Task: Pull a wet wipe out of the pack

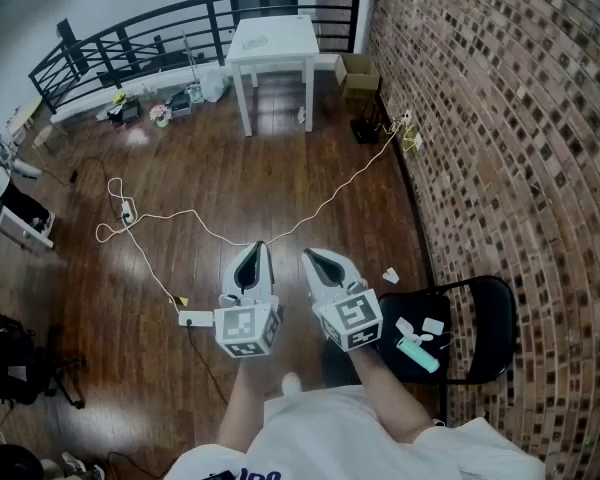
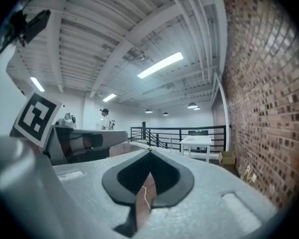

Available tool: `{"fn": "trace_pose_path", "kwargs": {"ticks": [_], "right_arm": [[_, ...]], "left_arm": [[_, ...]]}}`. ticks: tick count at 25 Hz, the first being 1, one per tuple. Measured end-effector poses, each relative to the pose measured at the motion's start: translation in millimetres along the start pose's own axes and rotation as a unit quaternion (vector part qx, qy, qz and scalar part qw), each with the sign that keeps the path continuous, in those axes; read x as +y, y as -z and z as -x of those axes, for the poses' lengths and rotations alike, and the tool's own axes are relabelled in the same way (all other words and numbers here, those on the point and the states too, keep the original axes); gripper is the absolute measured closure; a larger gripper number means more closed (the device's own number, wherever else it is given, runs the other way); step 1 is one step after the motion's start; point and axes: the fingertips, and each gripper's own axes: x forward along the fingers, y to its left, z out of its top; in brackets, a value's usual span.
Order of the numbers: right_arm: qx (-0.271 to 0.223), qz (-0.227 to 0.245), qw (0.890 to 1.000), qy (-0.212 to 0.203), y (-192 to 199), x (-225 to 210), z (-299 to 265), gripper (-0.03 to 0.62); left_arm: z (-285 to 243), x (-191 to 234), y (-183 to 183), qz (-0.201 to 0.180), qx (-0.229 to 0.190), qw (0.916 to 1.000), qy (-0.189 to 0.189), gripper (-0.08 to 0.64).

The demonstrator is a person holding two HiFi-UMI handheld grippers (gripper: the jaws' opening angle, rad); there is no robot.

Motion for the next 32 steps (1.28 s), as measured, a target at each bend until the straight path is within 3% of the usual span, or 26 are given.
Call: {"fn": "trace_pose_path", "kwargs": {"ticks": [6,10,12,14,17,22,27,32], "right_arm": [[-0.063,0.001,0.998,-0.026,-57.3,-113.9,-56.8,0.604],[-0.101,-0.027,0.993,-0.054,-81.8,-189.8,-80.3,0.604],[-0.092,-0.060,0.992,-0.061,-73.2,-217.0,-94.7,0.604],[-0.059,-0.070,0.994,-0.061,-51.4,-234.3,-111.2,0.604],[-0.019,-0.073,0.995,-0.058,-20.3,-253.7,-140.8,0.604],[-0.019,-0.046,0.997,-0.051,-16.5,-282.2,-218.6,0.604],[-0.010,-0.022,0.999,-0.043,-24.4,-318.2,-337.3,0.603],[-0.037,0.017,0.997,-0.068,-75.4,-330.7,-449.5,0.603]], "left_arm": [[-131.7,-17.4,-28.2,-0.014,-0.017,0.9997,0.012,0.545],[-195.8,-41.9,-38.5,-0.078,-0.027,0.9962,0.028,0.545],[-221.5,-38.2,-18.9,-0.086,-0.002,0.9961,0.021,0.545],[-243.3,-28.8,-2.0,-0.067,0.022,0.9975,0.010,0.545],[-273.5,-13.4,3.2,-0.058,0.020,0.9981,0.004,0.545],[-343.8,36.5,9.5,-0.059,0.016,0.9981,-0.004,0.545],[-440.9,112.2,5.9,-0.051,0.008,0.9986,-0.003,0.545],[-522.2,196.1,-35.9,-0.059,-0.021,0.9979,-0.019,0.545]]}}
